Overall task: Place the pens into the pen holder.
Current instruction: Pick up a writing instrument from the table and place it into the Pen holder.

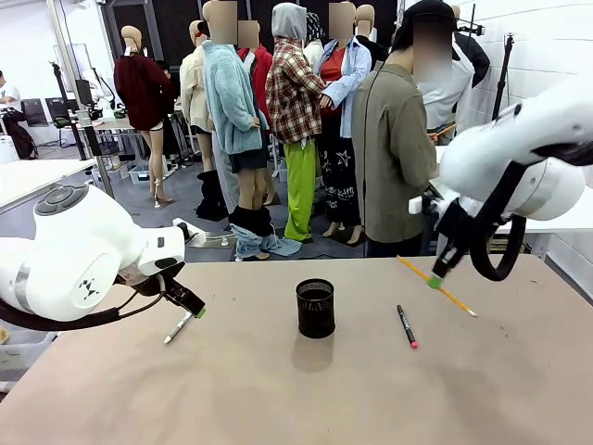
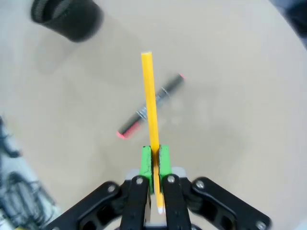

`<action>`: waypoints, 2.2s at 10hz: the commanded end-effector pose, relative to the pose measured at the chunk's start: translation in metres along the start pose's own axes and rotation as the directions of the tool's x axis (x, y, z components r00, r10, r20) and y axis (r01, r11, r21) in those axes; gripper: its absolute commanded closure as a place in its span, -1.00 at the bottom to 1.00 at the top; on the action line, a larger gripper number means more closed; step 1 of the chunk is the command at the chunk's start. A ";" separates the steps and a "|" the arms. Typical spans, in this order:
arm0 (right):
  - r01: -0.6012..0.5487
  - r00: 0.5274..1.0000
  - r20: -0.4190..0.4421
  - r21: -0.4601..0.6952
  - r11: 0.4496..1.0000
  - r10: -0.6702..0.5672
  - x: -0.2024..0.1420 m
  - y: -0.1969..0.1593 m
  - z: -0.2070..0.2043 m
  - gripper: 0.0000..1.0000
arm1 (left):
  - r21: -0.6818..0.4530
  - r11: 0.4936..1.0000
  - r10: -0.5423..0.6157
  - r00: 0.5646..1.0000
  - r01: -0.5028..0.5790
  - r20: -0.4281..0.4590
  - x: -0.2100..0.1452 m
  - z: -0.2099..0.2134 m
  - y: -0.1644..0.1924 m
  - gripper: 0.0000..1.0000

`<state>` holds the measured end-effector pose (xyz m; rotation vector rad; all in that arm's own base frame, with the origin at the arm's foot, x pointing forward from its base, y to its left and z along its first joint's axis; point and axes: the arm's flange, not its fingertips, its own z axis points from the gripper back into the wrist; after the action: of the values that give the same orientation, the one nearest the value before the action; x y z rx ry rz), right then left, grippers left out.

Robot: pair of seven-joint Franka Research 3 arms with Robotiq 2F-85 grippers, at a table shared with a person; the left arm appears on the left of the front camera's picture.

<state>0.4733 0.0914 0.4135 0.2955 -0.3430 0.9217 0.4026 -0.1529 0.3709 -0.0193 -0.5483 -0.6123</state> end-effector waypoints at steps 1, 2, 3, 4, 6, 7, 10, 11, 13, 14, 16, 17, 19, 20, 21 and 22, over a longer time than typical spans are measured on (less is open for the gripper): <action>-0.199 0.942 0.299 0.136 0.970 0.152 0.000 0.021 0.008 1.00 | 0.000 1.000 0.004 1.000 -0.004 0.001 -0.001 0.001 0.002 -1.00; -0.218 0.912 0.378 0.116 0.969 0.160 0.014 0.029 0.012 1.00 | 0.000 1.000 0.004 1.000 -0.004 0.001 -0.001 0.001 0.002 -1.00; -0.287 0.868 0.459 0.151 0.946 0.190 0.034 0.036 0.010 1.00 | 0.000 1.000 0.004 1.000 -0.004 0.001 -0.001 0.001 0.002 -1.00; -0.352 0.821 0.530 0.176 0.919 0.213 0.051 0.042 0.005 1.00 | 0.000 1.000 0.004 1.000 -0.004 0.001 -0.001 0.001 0.002 -1.00; -0.450 0.703 0.676 0.186 0.873 0.219 0.083 0.050 -0.009 1.00 | 0.000 1.000 0.004 1.000 -0.004 0.001 -0.001 0.001 0.002 -1.00; -0.481 0.668 0.714 0.200 0.854 0.209 0.098 0.056 -0.017 1.00 | 0.000 1.000 0.004 1.000 -0.004 0.001 -0.001 0.001 0.002 -1.00; -0.503 0.669 0.709 0.212 0.838 0.222 0.132 0.066 -0.051 1.00 | 0.000 1.000 0.004 1.000 -0.004 0.001 -0.001 0.001 0.002 -1.00; -0.511 0.662 0.713 0.206 0.835 0.229 0.136 0.064 -0.060 1.00 | 0.000 1.000 0.004 1.000 -0.004 0.001 -0.001 0.001 0.002 -1.00; -0.483 0.691 0.689 0.216 0.848 0.219 0.136 0.061 -0.083 1.00 | 0.000 1.000 0.004 1.000 -0.004 0.001 -0.001 0.001 0.002 -1.00; -0.461 0.707 0.678 0.224 0.859 0.202 0.135 0.060 -0.094 1.00 | 0.000 1.000 0.004 1.000 -0.004 0.001 -0.001 0.001 0.002 -1.00; -0.433 0.728 0.660 0.231 0.871 0.187 0.126 0.055 -0.109 1.00 | 0.000 1.000 0.004 1.000 -0.004 0.001 -0.001 0.001 0.002 -1.00; -0.413 0.738 0.650 0.225 0.882 0.180 0.121 0.052 -0.116 1.00 | 0.000 1.000 0.004 1.000 -0.004 0.001 -0.001 0.001 0.002 -1.00; -0.409 0.741 0.649 0.235 0.882 0.171 0.114 0.053 -0.126 1.00 | 0.000 1.000 0.004 1.000 -0.004 0.001 -0.001 0.001 0.002 -1.00; -0.407 0.748 0.643 0.246 0.879 0.166 0.111 0.053 -0.128 0.75 | 0.000 1.000 0.004 1.000 -0.004 0.001 -0.001 0.001 0.002 -1.00; -0.408 0.744 0.648 0.245 0.880 0.164 0.106 0.055 -0.130 0.35 | 0.000 1.000 0.004 1.000 -0.004 0.001 -0.001 0.001 0.002 -1.00; -0.409 0.752 0.638 0.252 0.877 0.167 0.102 0.056 -0.130 -0.05 | 0.000 1.000 0.004 1.000 -0.004 0.001 -0.001 0.001 0.002 -1.00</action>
<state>0.5130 0.2477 0.3489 0.9319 -0.7898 1.2008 0.4027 -0.1529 0.3709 -0.0189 -0.5483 -0.6122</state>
